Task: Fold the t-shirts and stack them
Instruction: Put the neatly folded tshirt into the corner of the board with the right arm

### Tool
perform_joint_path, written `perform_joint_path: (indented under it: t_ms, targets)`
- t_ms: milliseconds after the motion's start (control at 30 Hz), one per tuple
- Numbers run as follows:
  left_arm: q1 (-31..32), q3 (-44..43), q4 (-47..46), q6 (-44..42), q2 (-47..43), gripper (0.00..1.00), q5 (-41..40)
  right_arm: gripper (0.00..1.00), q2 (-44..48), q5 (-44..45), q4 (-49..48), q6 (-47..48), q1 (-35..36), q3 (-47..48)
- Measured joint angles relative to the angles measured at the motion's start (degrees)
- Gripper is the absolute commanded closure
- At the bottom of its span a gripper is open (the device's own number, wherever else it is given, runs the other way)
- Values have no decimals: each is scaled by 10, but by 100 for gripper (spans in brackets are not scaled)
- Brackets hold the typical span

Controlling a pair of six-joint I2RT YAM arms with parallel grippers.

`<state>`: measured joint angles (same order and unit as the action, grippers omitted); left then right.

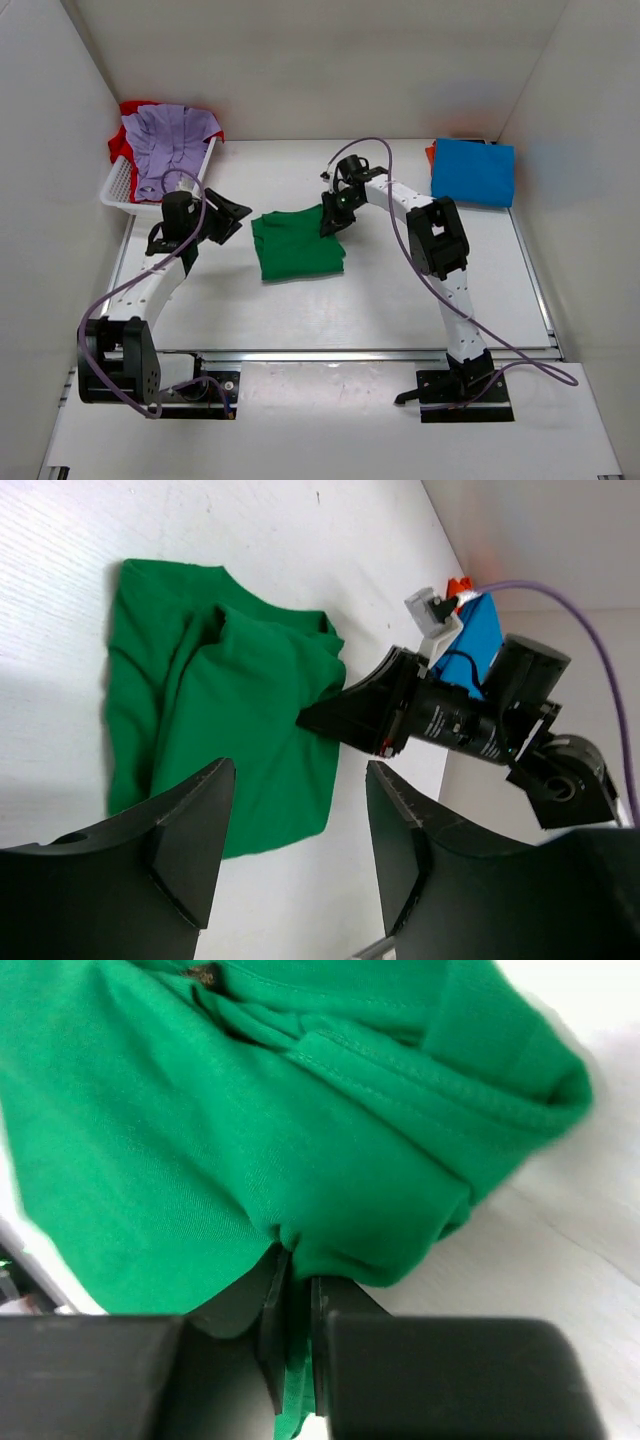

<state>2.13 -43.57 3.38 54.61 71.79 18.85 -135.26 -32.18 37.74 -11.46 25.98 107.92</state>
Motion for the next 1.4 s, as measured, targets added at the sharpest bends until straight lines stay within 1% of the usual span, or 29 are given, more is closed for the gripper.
perform_joint_path:
  t_ms: [100, 233, 367, 467, 600, 800, 867, 967, 1033, 1067, 1100, 1133, 1167, 1233, 1267, 1300, 1333, 1367, 1400]
  targets:
    - [2, 10, -5, 4, -7, 34, 10, 100, -2, 59, 41, 26, 2, 29]
    - [8, 43, -10, 10, -18, 34, 17, 100, 16, 186, 57, 90, -4, 42]
    - [12, 63, -12, 12, -23, 35, 22, 99, 69, 302, 32, 162, -31, 16]
    - [17, 66, -22, 12, -23, 35, 27, 100, 117, 342, 8, 196, -76, 5]
    - [22, 75, -43, 11, -24, 35, 31, 100, 151, 354, -22, 224, -158, 26]
    - [24, 94, -51, 8, -24, 34, 31, 100, 137, 332, -26, 238, -279, 119]
    - [23, 94, -51, 5, -24, 34, 31, 100, 114, 315, -21, 237, -314, 160]
    - [22, 94, -46, -5, -24, 34, 32, 100, 48, 292, -7, 237, -363, 252]
    - [22, 93, -41, -11, -24, 31, 31, 100, -9, 287, -3, 238, -389, 320]
    - [22, 92, -38, -14, -24, 31, 31, 100, -30, 287, -10, 239, -400, 335]
    - [22, 91, -35, -17, -24, 27, 30, 99, -42, 287, -14, 240, -407, 336]
    - [22, 90, -31, -21, -24, 18, 30, 96, -51, 289, -14, 242, -412, 334]
    - [22, 89, -29, -25, -24, 2, 29, 84, -57, 294, -15, 245, -414, 329]
    - [22, 87, -22, -35, -24, 2, 28, 55, -69, 313, -21, 248, -413, 327]
    - [22, 85, -19, -36, -24, 1, 26, 48, -72, 325, -25, 250, -410, 327]
    - [22, 84, -15, -41, -24, 1, 26, 31, -72, 335, -26, 252, -406, 327]
    - [23, 82, -12, -47, -24, 1, 26, 20, -72, 346, -27, 249, -402, 327]
    - [23, 79, -8, -55, -24, 1, 26, 7, -69, 356, -31, 250, -396, 327]
    - [24, 75, -4, -64, -24, 2, 26, 1, -66, 363, -34, 247, -392, 327]
